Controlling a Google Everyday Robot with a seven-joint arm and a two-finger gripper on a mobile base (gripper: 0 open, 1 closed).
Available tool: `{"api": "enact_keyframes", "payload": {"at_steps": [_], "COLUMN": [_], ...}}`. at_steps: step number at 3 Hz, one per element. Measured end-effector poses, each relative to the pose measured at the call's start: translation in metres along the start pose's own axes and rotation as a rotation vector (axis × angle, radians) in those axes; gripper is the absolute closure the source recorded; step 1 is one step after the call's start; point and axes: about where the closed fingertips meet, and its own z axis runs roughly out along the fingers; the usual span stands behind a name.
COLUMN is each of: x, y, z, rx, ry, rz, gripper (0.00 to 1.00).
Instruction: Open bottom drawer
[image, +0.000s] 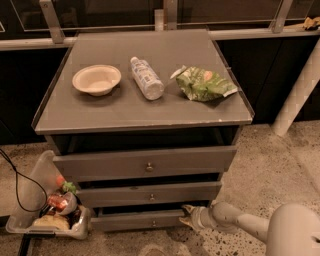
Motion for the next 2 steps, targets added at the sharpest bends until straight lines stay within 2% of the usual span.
{"api": "enact_keyframes", "payload": {"at_steps": [1,2], "x": [0.0124,0.0116], "y": [0.0300,0.0298], "z": [-0.0342,-0.0352], "rx": [-0.024,-0.024], "ry": [0.019,0.019], "rz": [0.023,0.023], "gripper": [1.00,1.00]}}
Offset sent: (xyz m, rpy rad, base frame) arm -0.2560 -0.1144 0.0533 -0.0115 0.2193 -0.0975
